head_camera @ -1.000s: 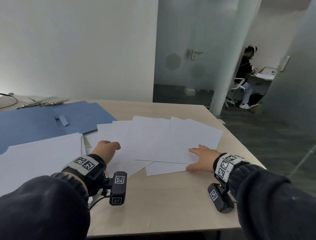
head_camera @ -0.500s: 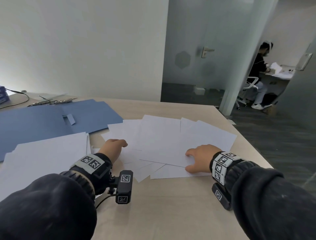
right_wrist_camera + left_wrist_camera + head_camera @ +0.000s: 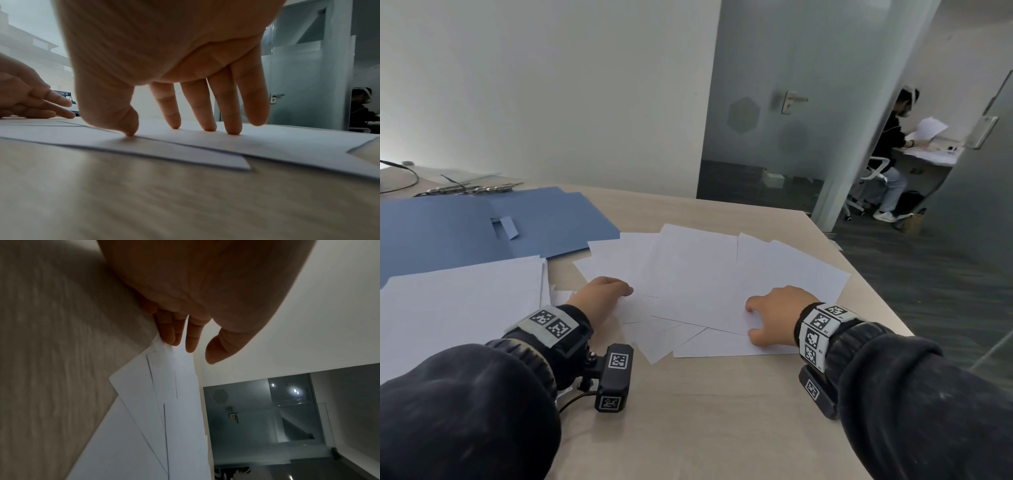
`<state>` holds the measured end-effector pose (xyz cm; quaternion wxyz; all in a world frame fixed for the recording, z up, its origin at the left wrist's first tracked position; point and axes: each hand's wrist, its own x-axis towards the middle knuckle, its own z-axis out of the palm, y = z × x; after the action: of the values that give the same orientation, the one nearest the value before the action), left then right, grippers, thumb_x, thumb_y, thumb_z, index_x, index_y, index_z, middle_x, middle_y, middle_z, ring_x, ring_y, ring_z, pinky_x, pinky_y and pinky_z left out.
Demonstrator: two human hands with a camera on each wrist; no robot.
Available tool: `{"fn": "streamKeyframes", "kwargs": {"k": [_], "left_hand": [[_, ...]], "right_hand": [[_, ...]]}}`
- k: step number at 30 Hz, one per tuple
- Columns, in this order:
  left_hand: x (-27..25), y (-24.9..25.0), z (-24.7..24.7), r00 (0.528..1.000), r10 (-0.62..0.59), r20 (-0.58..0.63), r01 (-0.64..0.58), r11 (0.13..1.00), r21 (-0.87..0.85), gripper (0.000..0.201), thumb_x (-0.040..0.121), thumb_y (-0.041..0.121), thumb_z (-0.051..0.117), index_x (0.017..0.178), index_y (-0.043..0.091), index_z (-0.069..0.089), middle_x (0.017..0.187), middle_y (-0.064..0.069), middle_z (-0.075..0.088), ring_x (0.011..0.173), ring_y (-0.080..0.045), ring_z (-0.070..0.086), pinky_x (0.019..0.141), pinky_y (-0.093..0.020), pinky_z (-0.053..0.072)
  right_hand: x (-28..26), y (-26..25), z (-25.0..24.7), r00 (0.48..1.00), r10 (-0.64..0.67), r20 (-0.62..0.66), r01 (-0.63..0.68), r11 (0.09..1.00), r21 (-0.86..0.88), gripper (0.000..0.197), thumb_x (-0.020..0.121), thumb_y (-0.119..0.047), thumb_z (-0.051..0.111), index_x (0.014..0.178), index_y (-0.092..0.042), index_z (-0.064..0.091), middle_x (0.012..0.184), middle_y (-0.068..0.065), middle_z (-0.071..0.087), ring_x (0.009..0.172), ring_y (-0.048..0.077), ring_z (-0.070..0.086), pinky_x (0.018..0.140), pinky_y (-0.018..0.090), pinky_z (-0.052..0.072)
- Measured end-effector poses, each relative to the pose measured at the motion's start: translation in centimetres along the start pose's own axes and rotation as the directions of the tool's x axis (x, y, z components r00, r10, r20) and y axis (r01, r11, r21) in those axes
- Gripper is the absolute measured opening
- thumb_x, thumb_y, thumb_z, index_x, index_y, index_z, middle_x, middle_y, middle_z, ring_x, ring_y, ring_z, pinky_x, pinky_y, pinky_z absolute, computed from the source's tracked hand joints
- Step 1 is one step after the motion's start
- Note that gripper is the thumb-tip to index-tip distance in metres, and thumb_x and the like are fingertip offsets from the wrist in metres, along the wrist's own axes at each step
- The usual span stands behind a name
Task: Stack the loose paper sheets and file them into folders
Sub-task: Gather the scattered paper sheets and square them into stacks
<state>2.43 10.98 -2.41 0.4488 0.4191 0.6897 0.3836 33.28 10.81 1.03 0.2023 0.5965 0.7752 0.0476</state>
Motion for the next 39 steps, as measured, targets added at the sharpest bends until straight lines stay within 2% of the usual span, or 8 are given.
{"fn": "streamKeyframes", "kwargs": {"k": [9, 14, 18, 24, 27, 30, 35, 39], "left_hand": [[-0.5, -0.1, 0.0, 0.997, 0.069, 0.041, -0.071, 0.997, 0.036, 0.022, 0.097, 0.022, 0.063, 0.118, 0.015, 0.061, 0.097, 0.002, 0.054, 0.122, -0.034, 0.053, 0.112, -0.051, 0.041], [-0.6, -0.3, 0.0, 0.995, 0.092, 0.04, -0.096, 0.991, 0.096, 0.029, 0.097, 0.026, 0.063, 0.124, 0.015, 0.06, 0.109, -0.003, 0.056, 0.119, -0.029, 0.053, 0.109, -0.045, 0.041], [-0.4, -0.5, 0.1, 0.995, 0.096, 0.04, -0.1, 0.989, 0.113, 0.028, 0.096, 0.028, 0.064, 0.122, 0.017, 0.061, 0.107, 0.0, 0.058, 0.114, -0.027, 0.055, 0.105, -0.043, 0.043], [-0.2, -0.7, 0.0, 0.995, 0.087, 0.052, -0.092, 0.992, 0.084, 0.027, 0.095, 0.028, 0.066, 0.12, 0.018, 0.062, 0.107, 0.002, 0.059, 0.116, -0.029, 0.057, 0.108, -0.051, 0.044], [-0.3, -0.7, 0.1, 0.994, 0.095, 0.051, -0.099, 0.991, 0.09, 0.027, 0.095, 0.029, 0.065, 0.12, 0.019, 0.062, 0.108, 0.002, 0.06, 0.115, -0.027, 0.057, 0.108, -0.049, 0.044], [-0.5, -0.6, 0.2, 0.993, 0.101, 0.053, -0.107, 0.987, 0.118, 0.028, 0.096, 0.029, 0.064, 0.122, 0.018, 0.061, 0.117, -0.001, 0.061, 0.114, -0.026, 0.056, 0.106, -0.045, 0.044], [-0.6, -0.5, 0.2, 0.993, 0.107, 0.051, -0.113, 0.986, 0.12, 0.029, 0.096, 0.027, 0.064, 0.123, 0.016, 0.061, 0.12, -0.003, 0.061, 0.114, -0.027, 0.056, 0.107, -0.047, 0.044], [-0.5, -0.6, 0.2, 0.993, 0.107, 0.041, -0.112, 0.984, 0.137, 0.03, 0.096, 0.028, 0.063, 0.124, 0.017, 0.061, 0.121, -0.002, 0.06, 0.113, -0.026, 0.055, 0.107, -0.045, 0.044]], "right_hand": [[0.1, -0.7, -0.2, 1.0, 0.003, -0.016, -0.003, 1.0, -0.008, 0.048, 0.091, -0.045, 0.046, 0.136, -0.027, 0.047, 0.109, 0.007, 0.065, 0.099, 0.03, 0.062, 0.078, 0.033, 0.051], [0.1, -0.8, -0.1, 0.999, 0.007, -0.047, -0.007, 1.0, -0.011, 0.052, 0.091, -0.054, 0.044, 0.135, -0.027, 0.048, 0.112, 0.007, 0.066, 0.104, 0.03, 0.061, 0.083, 0.035, 0.051], [0.2, -1.1, 0.0, 0.999, 0.007, -0.044, -0.009, 0.999, -0.033, 0.066, 0.087, -0.073, 0.04, 0.134, -0.027, 0.048, 0.111, 0.004, 0.065, 0.102, 0.027, 0.061, 0.077, 0.034, 0.048], [0.4, -1.6, -0.3, 0.999, 0.004, -0.036, -0.007, 0.997, -0.081, 0.061, 0.091, -0.067, 0.037, 0.131, -0.022, 0.049, 0.109, 0.006, 0.065, 0.096, 0.028, 0.058, 0.079, 0.035, 0.048], [0.3, -1.5, -0.2, 0.999, 0.004, -0.039, -0.008, 0.996, -0.093, 0.058, 0.092, -0.065, 0.037, 0.13, -0.022, 0.05, 0.11, 0.007, 0.066, 0.102, 0.029, 0.061, 0.079, 0.036, 0.048], [0.3, -1.5, -0.3, 0.999, 0.006, -0.032, -0.009, 0.995, -0.095, 0.055, 0.093, -0.063, 0.038, 0.128, -0.022, 0.05, 0.106, 0.006, 0.065, 0.094, 0.028, 0.058, 0.075, 0.035, 0.045], [0.0, -1.9, -0.8, 1.0, 0.015, -0.004, -0.015, 0.997, -0.077, 0.044, 0.094, -0.05, 0.04, 0.124, -0.019, 0.049, 0.075, -0.001, 0.042, 0.082, 0.027, 0.05, 0.072, 0.034, 0.048], [0.0, -1.8, -0.9, 1.0, 0.01, 0.009, -0.01, 0.997, -0.077, 0.044, 0.093, -0.044, 0.042, 0.129, -0.02, 0.046, 0.086, 0.004, 0.053, 0.083, 0.028, 0.049, 0.076, 0.035, 0.049]]}}
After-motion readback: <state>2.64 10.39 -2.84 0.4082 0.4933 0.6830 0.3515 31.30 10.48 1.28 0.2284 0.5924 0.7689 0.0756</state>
